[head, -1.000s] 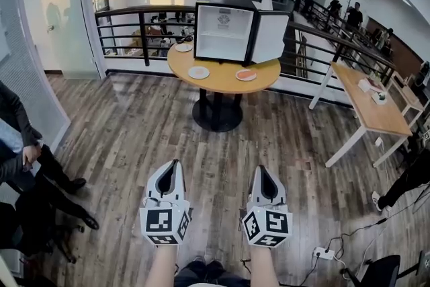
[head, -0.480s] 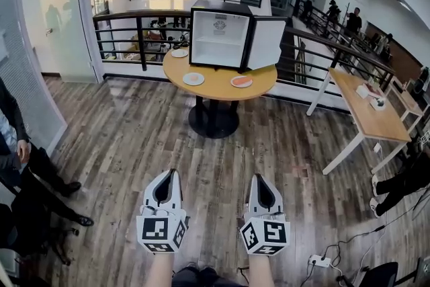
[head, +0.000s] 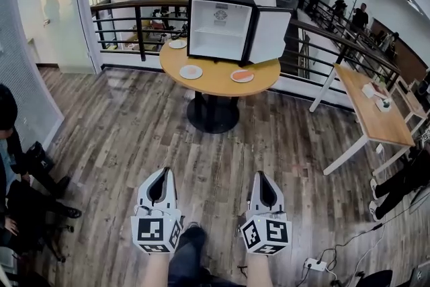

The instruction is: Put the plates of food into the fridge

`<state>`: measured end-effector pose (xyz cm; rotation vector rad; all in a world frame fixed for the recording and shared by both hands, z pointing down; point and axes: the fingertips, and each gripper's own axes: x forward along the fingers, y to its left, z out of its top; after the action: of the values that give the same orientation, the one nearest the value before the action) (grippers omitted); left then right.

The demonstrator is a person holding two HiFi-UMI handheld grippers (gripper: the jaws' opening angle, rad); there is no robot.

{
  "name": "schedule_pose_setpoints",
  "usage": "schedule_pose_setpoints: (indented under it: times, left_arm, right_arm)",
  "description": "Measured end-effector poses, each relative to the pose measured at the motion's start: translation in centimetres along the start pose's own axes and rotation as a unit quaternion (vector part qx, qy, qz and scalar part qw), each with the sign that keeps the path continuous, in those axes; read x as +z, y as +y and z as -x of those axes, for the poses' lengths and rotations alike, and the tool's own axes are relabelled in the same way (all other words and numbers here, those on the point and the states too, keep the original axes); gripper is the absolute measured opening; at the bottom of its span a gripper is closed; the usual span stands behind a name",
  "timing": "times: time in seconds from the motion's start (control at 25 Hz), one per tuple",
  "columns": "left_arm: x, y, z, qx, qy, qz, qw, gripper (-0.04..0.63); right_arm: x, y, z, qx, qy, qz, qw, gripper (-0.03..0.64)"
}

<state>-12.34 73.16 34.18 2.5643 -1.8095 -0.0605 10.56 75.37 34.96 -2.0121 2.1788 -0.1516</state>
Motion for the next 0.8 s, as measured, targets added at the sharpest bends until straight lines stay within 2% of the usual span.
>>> schedule_pose_setpoints:
  times: [0.24,0.56,0.8]
  left_arm:
    - [-0.9,3.4,-9.4,0.007,0.003,0.003,1.0000,0.008]
    - [2.5,7.7,-24.7,-0.016,-0.016,0.003,0.9997,0.008]
    - [0.6,8.4,-33.7,-0.027,0.002,0.014,0.9995,0.008]
  right_arm:
    - [-0.8,-1.8,-9.6,-0.003,0.000,-0.001,1.000,0.012]
    - [2.5,-4.1,-24.5,-0.028,-0.023,-0.019,0.999,0.012]
    - [1.6,-7.7,-32.2,-0.047,-0.009,-0.021,0.999,0.012]
